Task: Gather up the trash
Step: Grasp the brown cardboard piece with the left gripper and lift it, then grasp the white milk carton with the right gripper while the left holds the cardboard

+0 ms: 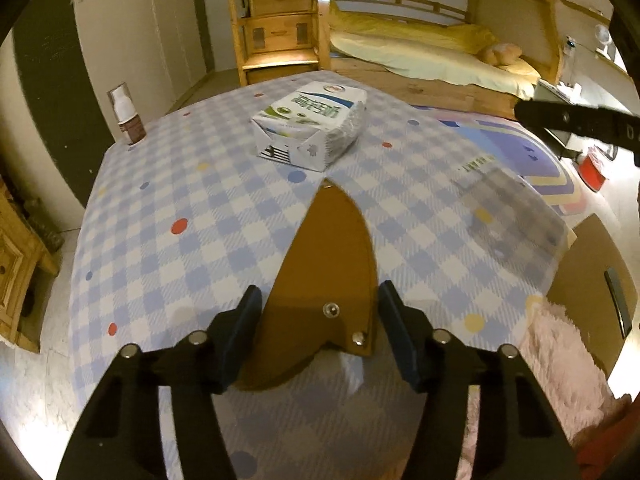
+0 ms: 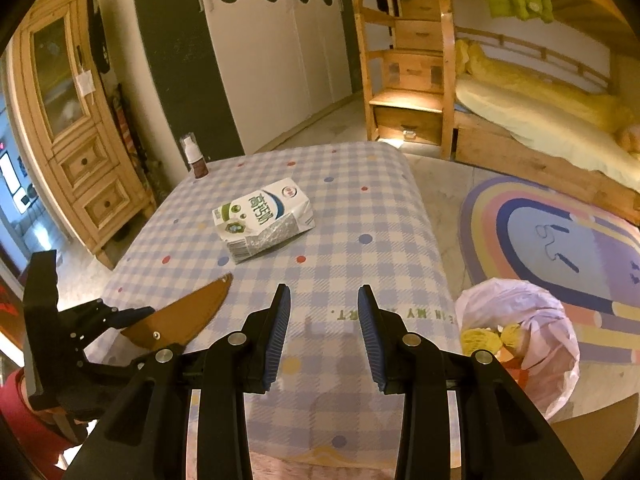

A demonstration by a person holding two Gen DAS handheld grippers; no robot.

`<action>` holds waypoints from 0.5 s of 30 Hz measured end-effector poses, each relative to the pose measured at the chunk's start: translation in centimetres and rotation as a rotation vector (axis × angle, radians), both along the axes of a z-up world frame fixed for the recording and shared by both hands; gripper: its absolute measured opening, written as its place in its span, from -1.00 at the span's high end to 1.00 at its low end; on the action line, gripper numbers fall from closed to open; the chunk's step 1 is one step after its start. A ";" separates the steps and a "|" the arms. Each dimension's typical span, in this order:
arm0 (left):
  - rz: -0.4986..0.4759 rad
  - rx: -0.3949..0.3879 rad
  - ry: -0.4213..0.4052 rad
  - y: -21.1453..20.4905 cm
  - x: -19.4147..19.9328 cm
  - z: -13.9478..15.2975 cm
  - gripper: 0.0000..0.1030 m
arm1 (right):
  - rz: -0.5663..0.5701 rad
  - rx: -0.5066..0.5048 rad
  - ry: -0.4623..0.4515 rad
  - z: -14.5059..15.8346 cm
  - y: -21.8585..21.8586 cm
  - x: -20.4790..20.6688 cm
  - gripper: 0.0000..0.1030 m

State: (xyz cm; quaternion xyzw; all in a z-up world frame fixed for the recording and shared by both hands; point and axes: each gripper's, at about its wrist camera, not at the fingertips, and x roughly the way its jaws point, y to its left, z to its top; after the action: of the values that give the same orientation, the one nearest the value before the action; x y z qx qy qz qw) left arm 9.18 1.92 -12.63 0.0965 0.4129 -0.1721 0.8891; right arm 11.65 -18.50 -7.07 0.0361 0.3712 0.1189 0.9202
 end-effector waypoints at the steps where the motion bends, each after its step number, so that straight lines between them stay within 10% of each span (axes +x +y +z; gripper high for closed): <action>1: 0.013 -0.020 -0.004 0.3 0.0 0.2 -0.05 | 0.003 -0.002 0.000 0.0 0.1 0.0 0.28; 15: 0.267 -0.170 -0.124 5.4 2.4 4.3 -0.04 | 0.087 -0.020 -0.001 -0.6 4.4 5.3 -0.07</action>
State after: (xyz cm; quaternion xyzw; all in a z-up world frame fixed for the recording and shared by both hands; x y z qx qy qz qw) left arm 11.59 7.33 -8.30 -0.0243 0.3503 -0.0806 0.9328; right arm 16.96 -14.14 -7.71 0.0107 0.3730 0.1552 0.9147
